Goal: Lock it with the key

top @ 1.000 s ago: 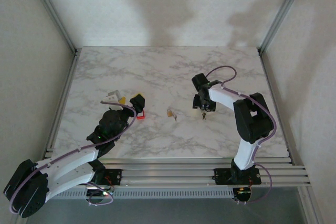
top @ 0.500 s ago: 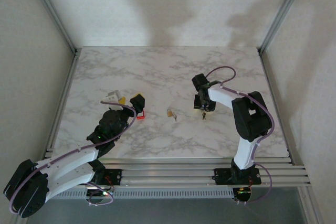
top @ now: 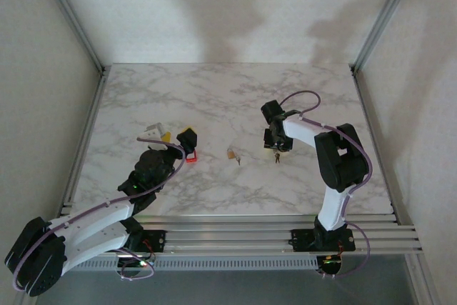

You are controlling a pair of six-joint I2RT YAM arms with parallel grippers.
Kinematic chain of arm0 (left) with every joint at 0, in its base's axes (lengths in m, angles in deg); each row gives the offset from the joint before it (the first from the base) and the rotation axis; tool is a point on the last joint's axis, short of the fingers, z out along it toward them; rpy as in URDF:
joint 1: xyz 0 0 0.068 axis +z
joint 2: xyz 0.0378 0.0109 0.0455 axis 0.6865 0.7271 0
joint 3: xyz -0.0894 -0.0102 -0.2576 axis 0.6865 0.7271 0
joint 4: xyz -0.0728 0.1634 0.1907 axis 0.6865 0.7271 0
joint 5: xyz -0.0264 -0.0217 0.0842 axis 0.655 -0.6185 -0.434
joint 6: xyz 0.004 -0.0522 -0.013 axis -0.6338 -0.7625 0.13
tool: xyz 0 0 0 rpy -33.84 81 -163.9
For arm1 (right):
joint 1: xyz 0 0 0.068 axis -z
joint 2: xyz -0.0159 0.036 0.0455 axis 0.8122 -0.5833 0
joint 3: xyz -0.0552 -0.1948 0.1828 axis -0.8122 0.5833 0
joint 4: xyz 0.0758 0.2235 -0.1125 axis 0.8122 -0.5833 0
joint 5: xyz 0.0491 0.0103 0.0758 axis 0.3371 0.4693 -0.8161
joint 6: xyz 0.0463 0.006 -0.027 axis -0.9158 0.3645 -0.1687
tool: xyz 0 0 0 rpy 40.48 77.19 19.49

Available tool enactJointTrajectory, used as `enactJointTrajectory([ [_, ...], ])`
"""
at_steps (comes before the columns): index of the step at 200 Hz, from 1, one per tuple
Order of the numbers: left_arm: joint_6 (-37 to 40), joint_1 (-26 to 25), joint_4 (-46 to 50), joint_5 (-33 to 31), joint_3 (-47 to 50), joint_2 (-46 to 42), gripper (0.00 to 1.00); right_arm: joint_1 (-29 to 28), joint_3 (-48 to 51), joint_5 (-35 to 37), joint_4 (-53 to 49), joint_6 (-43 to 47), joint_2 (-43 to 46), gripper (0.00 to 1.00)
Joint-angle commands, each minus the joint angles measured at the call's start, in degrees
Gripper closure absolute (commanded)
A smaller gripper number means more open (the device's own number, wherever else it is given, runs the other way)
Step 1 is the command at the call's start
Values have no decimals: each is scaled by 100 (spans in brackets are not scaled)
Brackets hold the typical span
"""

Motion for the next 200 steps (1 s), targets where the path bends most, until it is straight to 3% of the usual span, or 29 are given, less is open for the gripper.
enactJointTrajectory([
  [1,109,-44,49,-118,-72,3,0,68,-7,16,54,36,-173,57],
  [110,109,-44,58,-131,-72,30,1,68,155,-272,244,42,-62,68],
  [200,109,-44,51,-137,-81,66,0,35,557,-967,618,199,586,67],
])
